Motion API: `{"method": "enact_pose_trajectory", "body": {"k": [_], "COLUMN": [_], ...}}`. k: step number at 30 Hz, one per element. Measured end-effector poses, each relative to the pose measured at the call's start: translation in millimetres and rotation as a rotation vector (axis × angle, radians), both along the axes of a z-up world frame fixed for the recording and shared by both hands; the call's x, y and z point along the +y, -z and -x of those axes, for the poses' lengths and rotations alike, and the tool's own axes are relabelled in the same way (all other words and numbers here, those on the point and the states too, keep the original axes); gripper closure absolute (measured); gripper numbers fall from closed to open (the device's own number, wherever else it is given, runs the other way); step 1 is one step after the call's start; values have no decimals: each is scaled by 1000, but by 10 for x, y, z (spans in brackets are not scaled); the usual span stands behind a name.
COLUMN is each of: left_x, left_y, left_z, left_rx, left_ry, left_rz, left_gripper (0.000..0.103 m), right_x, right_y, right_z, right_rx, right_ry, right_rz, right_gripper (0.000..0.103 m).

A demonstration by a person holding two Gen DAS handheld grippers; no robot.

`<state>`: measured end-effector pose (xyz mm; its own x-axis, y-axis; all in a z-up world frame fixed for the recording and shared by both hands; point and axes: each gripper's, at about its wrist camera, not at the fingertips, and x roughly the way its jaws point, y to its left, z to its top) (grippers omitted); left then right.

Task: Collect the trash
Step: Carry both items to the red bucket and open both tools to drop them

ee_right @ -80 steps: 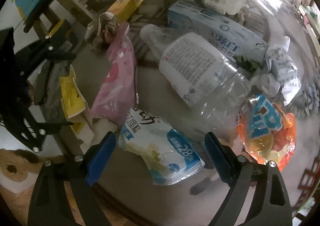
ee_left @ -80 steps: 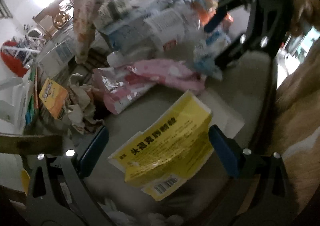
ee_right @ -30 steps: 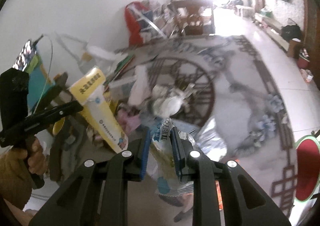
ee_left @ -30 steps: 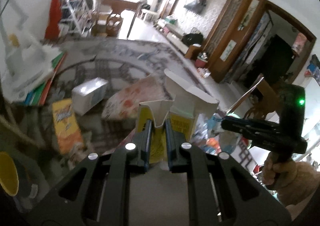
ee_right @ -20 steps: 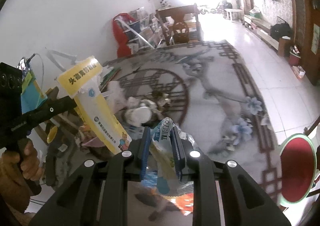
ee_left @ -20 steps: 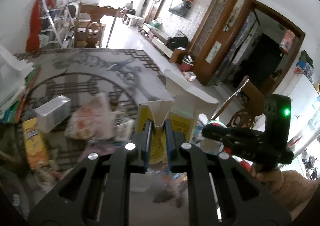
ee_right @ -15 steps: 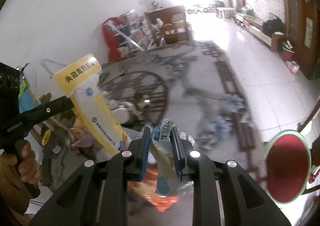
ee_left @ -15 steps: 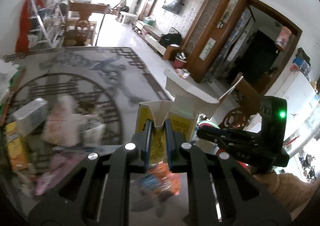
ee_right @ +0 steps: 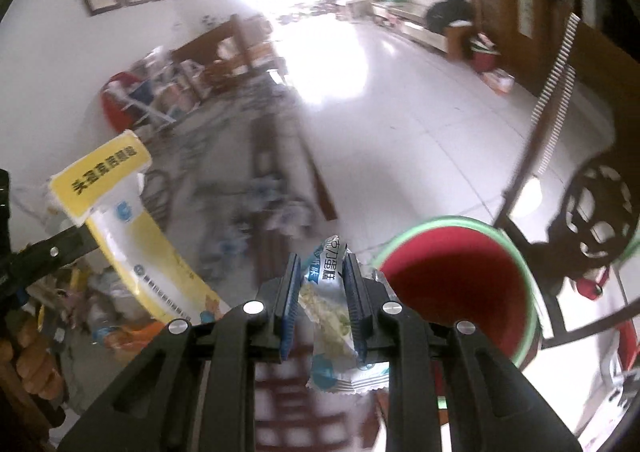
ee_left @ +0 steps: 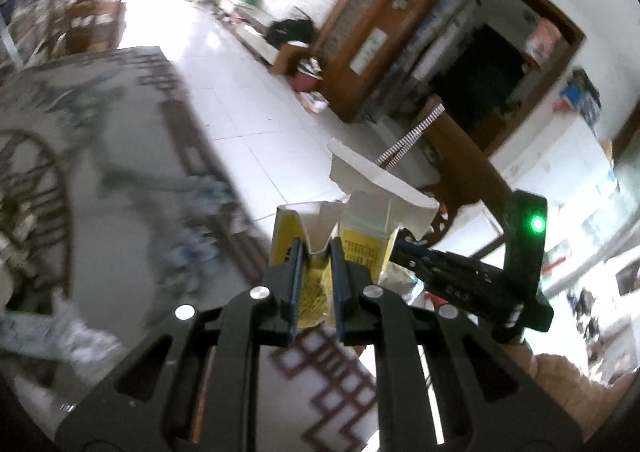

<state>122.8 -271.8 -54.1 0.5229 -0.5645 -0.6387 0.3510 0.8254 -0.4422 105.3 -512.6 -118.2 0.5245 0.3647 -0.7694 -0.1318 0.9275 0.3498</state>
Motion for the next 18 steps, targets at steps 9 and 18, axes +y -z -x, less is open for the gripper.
{"method": "enact_pose_trajectory", "body": {"k": [9,18], "left_x": [-893,-921], "left_y": [170,118], "left_z": [-335,-395], "left_rx": [22,-14], "left_ry": [161,108], "left_rz": [-49,-44], "left_gripper": [87,33], "right_x": [-642,-846], "right_y": [126,58], "right_z": [7,-4], "right_rx": [20,-13], "right_ry": [130,197], "right_rz": [27,47], "right_gripper": [76,24]}}
